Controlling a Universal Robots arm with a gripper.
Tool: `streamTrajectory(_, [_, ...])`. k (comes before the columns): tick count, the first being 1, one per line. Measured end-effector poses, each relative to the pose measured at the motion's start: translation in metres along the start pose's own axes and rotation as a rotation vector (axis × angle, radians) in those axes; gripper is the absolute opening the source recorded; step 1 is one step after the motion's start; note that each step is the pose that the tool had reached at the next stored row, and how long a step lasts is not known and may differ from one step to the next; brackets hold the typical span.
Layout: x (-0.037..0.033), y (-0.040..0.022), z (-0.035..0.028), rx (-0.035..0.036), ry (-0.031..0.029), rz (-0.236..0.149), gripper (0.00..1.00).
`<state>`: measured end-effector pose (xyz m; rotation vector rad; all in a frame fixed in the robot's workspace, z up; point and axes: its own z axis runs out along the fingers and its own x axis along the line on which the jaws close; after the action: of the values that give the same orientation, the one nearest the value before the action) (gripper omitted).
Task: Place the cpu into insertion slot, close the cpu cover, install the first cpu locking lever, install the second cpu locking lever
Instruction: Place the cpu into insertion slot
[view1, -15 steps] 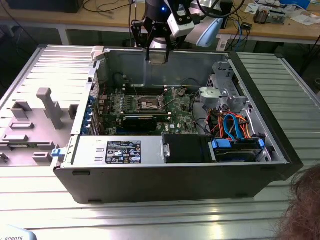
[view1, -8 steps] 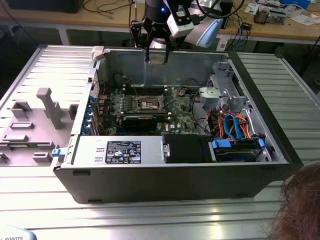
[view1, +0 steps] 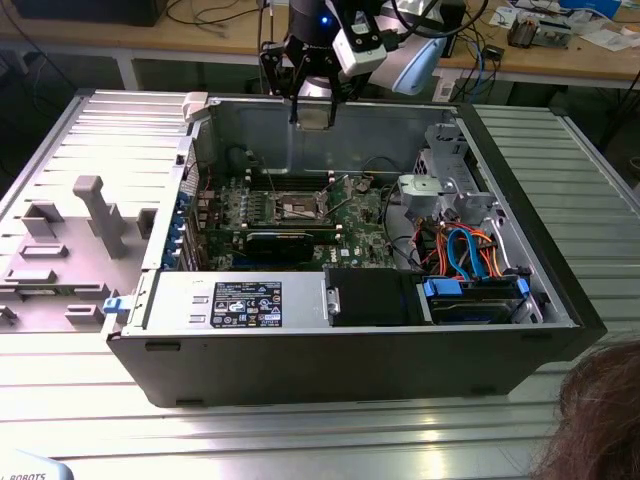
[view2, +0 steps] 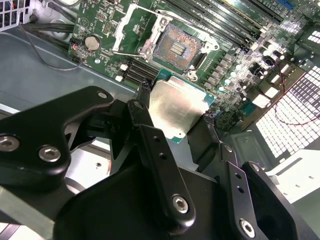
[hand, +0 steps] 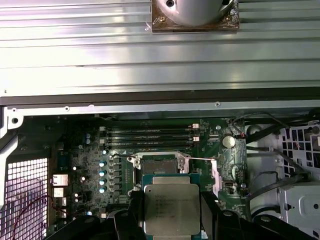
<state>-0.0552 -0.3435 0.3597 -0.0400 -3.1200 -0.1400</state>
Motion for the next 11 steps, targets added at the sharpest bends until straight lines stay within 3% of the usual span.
streamTrajectory(11, [0.0014,-0.0002,0.0016,0.0,0.0,0.0,0.54])
